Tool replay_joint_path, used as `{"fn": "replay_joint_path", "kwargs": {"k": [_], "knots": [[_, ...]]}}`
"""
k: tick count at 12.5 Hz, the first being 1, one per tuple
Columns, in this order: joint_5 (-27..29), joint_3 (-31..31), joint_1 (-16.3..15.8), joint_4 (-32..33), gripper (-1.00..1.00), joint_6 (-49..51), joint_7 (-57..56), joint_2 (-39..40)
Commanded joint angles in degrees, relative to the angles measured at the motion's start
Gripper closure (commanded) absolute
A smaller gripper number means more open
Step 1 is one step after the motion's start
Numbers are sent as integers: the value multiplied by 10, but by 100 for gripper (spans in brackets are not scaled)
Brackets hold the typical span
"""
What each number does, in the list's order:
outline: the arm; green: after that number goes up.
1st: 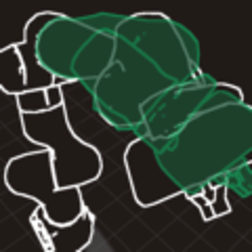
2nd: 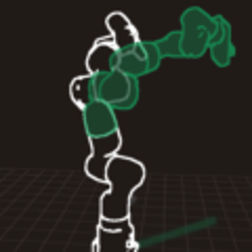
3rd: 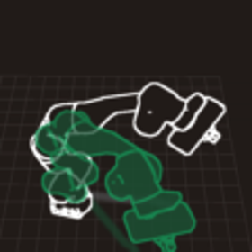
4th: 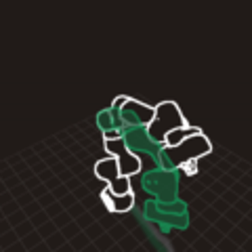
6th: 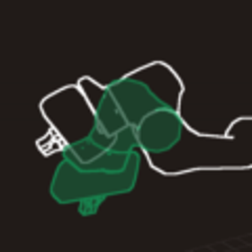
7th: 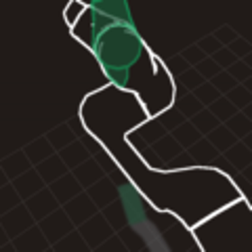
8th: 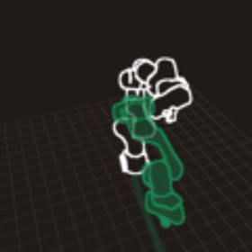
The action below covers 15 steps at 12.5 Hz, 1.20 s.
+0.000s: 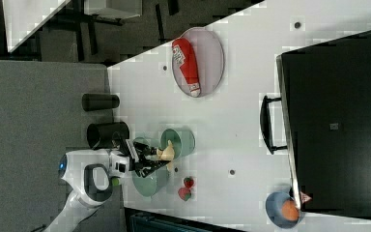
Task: Pick Banana and place it in mug.
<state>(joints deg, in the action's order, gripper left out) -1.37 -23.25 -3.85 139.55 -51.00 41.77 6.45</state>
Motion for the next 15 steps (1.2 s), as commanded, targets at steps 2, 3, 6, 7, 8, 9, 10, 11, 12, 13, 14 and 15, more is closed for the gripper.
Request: {"fn": "replay_joint_path", "kwargs": {"k": [2,3,6,7,8,9,10,11,12,13,14,15], "knots": [[10,-13,-3,-25,-93,-6,41,-30],[10,-11,-3,-29,-100,-12,41,-34],[10,8,4,-52,-100,17,35,-74],[10,22,7,-66,-100,53,11,-93],[10,38,9,-86,-100,96,-36,-113],[10,58,10,-109,-100,142,-87,-132],[10,81,13,-134,-100,189,-118,-151],[10,105,15,-160,-100,236,-145,-168],[10,130,16,-185,-100,288,-176,-185],[10,154,16,-209,-100,334,-208,-198],[10,177,17,-229,-100,368,-234,-210],[10,200,17,-245,-100,389,-255,-220]]}}
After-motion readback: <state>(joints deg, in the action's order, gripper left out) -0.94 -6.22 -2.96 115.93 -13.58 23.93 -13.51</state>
